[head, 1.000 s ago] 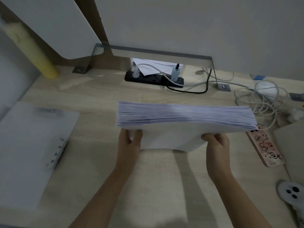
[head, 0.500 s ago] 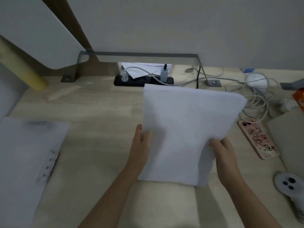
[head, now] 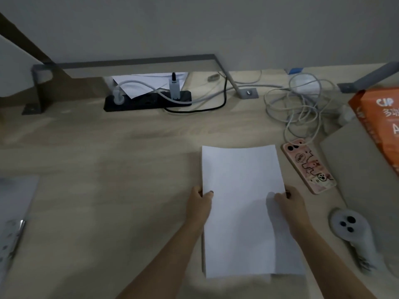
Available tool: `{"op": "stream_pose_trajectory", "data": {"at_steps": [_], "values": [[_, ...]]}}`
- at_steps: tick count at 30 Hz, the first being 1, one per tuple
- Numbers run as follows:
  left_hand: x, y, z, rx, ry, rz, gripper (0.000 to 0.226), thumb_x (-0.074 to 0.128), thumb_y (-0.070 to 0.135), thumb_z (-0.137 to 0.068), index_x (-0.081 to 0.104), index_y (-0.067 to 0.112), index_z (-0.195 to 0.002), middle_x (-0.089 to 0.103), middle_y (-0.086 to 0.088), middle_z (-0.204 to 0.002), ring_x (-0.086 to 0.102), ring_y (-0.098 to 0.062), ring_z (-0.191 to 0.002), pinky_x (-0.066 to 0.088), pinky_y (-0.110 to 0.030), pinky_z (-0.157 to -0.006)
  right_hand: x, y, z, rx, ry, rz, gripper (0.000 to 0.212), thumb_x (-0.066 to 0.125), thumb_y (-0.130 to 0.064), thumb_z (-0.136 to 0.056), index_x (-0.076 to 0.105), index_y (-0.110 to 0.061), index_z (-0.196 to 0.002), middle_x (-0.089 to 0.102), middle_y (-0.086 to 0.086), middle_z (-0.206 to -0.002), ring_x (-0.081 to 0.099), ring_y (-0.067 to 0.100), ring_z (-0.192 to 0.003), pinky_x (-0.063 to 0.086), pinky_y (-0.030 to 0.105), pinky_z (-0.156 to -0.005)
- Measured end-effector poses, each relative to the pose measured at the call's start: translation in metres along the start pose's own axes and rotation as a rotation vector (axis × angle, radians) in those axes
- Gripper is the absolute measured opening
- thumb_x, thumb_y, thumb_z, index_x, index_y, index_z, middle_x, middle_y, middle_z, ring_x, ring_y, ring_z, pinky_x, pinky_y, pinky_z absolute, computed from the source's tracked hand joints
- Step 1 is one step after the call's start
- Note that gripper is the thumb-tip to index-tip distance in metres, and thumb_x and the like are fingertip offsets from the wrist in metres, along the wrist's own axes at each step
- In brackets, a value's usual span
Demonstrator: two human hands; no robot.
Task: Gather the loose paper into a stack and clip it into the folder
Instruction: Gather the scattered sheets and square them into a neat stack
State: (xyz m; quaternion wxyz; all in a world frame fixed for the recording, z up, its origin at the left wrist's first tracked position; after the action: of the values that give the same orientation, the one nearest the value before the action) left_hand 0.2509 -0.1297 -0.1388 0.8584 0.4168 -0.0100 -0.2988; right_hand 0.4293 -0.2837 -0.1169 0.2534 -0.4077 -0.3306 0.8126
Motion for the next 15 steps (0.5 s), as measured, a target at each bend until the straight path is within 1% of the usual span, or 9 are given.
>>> {"op": "stream_pose_trajectory", "data": {"at_steps": [1, 3, 5, 6, 9, 12, 15], "values": [[0.003, -0.003, -0.001, -0.008, 0.003, -0.011, 0.012, 0.057, 0.014, -0.087, 0.051, 0.007, -0.096, 0.06, -0.01, -0.095, 0.06, -0.025, -0.089, 0.048, -0.037, -0.079, -0.002, 0.003, -0.002, 0.0, 0.006, 0.007, 0.02, 0.05, -0.01, -0.083, 0.058, -0.001, -0.098, 0.052, 0.01, -0.078, 0.047, 0.023, -0.074, 0.036, 0.028, -0.064], [0.009, -0.005, -0.001, -0.01, 0.0, -0.03, 0.012, 0.057, 0.016, -0.087, 0.052, 0.008, -0.093, 0.062, -0.013, -0.094, 0.061, -0.027, -0.088, 0.05, -0.042, -0.082, -0.005, 0.007, -0.006, 0.007, 0.018, -0.003, 0.02, 0.047, -0.004, -0.085, 0.058, -0.004, -0.102, 0.054, 0.01, -0.081, 0.047, 0.019, -0.071, 0.036, 0.026, -0.062], [0.014, -0.005, -0.001, 0.001, 0.001, -0.041, 0.011, 0.058, 0.019, -0.087, 0.052, 0.009, -0.088, 0.064, -0.017, -0.096, 0.063, -0.03, -0.087, 0.05, -0.045, -0.083, -0.009, 0.009, -0.009, -0.014, 0.044, -0.008, 0.022, 0.045, -0.002, -0.086, 0.058, -0.004, -0.103, 0.056, 0.01, -0.085, 0.049, 0.021, -0.075, 0.036, 0.025, -0.061], [0.016, -0.005, -0.001, 0.008, 0.002, -0.051, 0.011, 0.058, 0.019, -0.087, 0.052, 0.01, -0.087, 0.065, -0.017, -0.096, 0.063, -0.03, -0.087, 0.05, -0.044, -0.082, -0.011, 0.009, -0.009, -0.019, 0.057, -0.009, 0.023, 0.045, -0.002, -0.086, 0.058, -0.004, -0.105, 0.057, 0.01, -0.088, 0.051, 0.023, -0.081, 0.037, 0.026, -0.064], [0.022, -0.002, 0.0, 0.033, 0.004, -0.073, 0.015, 0.057, 0.019, -0.088, 0.053, 0.006, -0.095, 0.062, -0.011, -0.092, 0.059, -0.025, -0.083, 0.048, -0.039, -0.079, -0.013, 0.011, -0.011, -0.015, 0.074, -0.034, 0.031, 0.044, -0.002, -0.087, 0.056, -0.006, -0.115, 0.06, 0.01, -0.104, 0.053, 0.025, -0.098, 0.04, 0.032, -0.084], [0.025, -0.002, -0.001, 0.041, 0.021, -0.078, 0.019, 0.055, 0.019, -0.089, 0.053, 0.002, -0.098, 0.061, -0.013, -0.091, 0.056, -0.022, -0.079, 0.046, -0.035, -0.074, -0.015, 0.014, -0.01, -0.012, 0.08, -0.044, 0.035, 0.043, -0.001, -0.088, 0.054, -0.007, -0.12, 0.06, 0.011, -0.112, 0.054, 0.026, -0.104, 0.039, 0.032, -0.087], [0.027, -0.002, -0.001, 0.04, 0.012, -0.093, 0.016, 0.055, 0.019, -0.089, 0.052, 0.005, -0.095, 0.06, -0.011, -0.089, 0.056, -0.023, -0.078, 0.044, -0.033, -0.072, -0.016, 0.016, -0.011, -0.011, 0.084, -0.036, 0.034, 0.044, -0.001, -0.088, 0.055, -0.007, -0.119, 0.061, 0.012, -0.112, 0.055, 0.027, -0.104, 0.039, 0.031, -0.088]]}}
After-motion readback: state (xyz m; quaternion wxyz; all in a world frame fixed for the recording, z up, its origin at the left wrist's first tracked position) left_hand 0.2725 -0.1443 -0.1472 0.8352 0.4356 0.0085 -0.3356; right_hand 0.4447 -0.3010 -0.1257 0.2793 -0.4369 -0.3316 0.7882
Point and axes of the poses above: each hand's wrist, its own z-axis away from the middle knuckle, its own x-axis out of the palm, y = z × x, the point moved 5 cm from there along -z, towards the middle knuckle
